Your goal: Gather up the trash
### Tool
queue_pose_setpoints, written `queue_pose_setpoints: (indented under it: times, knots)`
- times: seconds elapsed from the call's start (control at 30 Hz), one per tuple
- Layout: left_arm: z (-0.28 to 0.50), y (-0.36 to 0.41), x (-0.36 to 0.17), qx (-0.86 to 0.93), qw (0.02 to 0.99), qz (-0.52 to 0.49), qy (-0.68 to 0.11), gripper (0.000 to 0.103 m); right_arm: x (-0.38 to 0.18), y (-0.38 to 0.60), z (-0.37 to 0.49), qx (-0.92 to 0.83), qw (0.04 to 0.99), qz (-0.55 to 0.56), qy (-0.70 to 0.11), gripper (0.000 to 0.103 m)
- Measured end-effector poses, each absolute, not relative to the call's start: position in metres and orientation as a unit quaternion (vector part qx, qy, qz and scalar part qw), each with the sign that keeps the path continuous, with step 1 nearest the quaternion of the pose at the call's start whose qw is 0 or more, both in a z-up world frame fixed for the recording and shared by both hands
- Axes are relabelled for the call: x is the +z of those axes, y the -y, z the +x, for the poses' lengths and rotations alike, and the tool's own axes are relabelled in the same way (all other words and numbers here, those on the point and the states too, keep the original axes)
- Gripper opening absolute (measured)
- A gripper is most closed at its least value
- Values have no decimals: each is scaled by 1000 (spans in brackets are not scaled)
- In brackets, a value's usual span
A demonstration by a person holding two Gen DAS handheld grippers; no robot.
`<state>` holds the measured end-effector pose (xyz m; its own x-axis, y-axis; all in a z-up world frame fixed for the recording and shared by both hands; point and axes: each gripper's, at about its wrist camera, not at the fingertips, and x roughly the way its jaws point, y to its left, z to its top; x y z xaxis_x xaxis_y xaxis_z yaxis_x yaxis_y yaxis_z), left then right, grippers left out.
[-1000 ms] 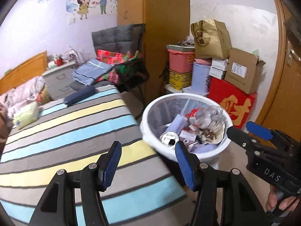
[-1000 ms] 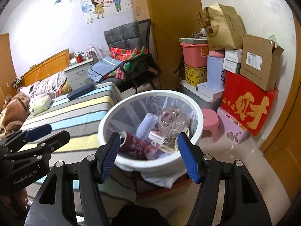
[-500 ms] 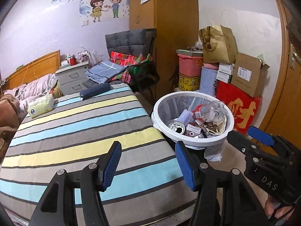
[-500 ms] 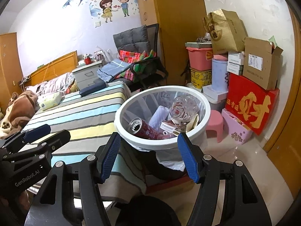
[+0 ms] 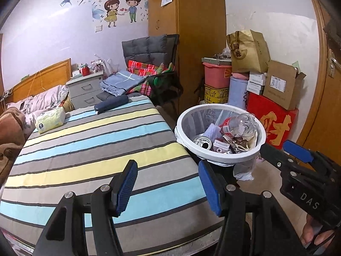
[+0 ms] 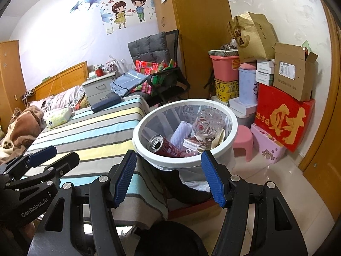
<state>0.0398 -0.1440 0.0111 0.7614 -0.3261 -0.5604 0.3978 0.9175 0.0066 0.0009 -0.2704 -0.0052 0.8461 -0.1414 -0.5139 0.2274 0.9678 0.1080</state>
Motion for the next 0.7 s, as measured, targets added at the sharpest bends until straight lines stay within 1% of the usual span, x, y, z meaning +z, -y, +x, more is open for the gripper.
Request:
queue_pose_setpoints:
  times: [0.7]
  knots:
    - [40,138,14,-189,938,59,-285,59,-2,265,-2,-94,959,79,-256,65]
